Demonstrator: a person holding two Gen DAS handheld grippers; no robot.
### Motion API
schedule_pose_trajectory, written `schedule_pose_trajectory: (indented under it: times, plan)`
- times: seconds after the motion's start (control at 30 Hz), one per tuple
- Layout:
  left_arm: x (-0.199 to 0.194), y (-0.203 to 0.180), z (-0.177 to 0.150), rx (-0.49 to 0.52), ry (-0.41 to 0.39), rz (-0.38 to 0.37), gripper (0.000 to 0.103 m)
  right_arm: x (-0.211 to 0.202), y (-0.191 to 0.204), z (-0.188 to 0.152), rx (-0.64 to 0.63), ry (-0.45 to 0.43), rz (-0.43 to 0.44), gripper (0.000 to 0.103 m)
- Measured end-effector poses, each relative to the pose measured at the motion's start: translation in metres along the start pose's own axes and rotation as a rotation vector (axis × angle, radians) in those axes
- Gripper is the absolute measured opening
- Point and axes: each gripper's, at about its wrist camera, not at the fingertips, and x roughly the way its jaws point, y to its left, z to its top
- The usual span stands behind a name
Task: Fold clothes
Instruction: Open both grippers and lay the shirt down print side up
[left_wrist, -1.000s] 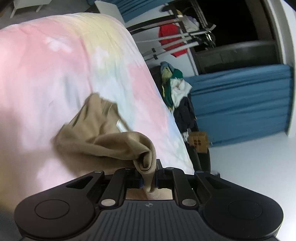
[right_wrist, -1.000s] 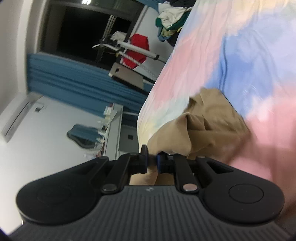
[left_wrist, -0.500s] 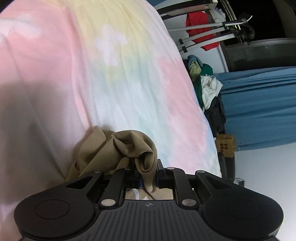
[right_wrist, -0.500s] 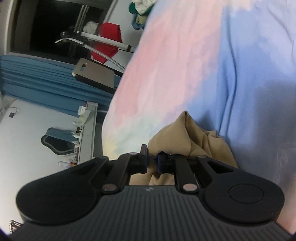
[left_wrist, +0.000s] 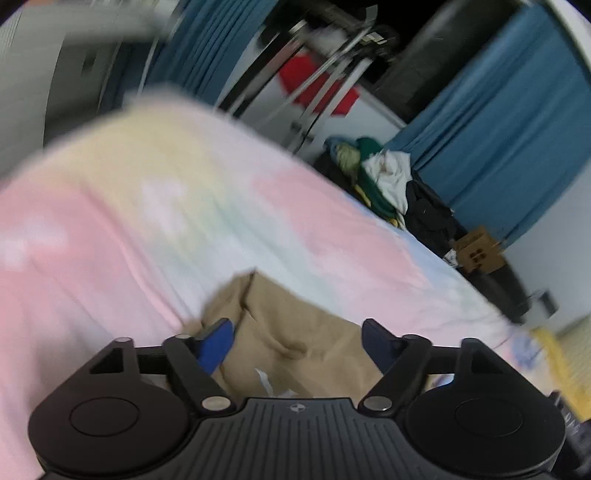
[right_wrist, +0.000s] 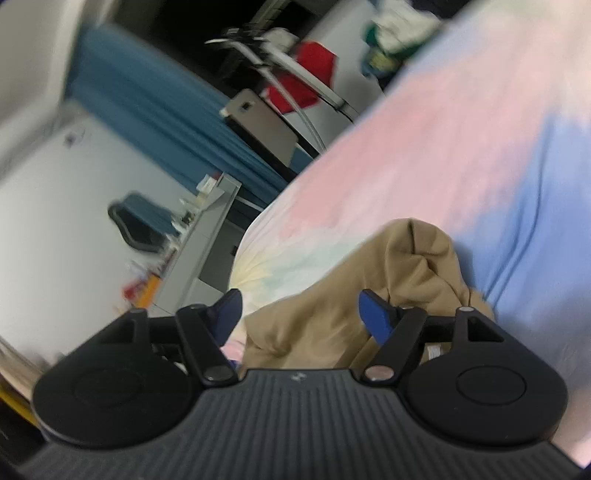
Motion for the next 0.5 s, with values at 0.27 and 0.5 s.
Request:
schedule_pose_trajectory:
  times: [0.27,0.5]
  plan:
    - [0.012,-0.029,-0.017,0.267,-0.009,0.096,0.082,0.012,0.022,-0.007,-0.312,-0.056,-0.224,0.073]
    - [0.052,-0.011,-0.028,0.279,0.058,0.176,0.082,0.044,0.003,-0.018,-0.359,0.015,-0.318,0.073]
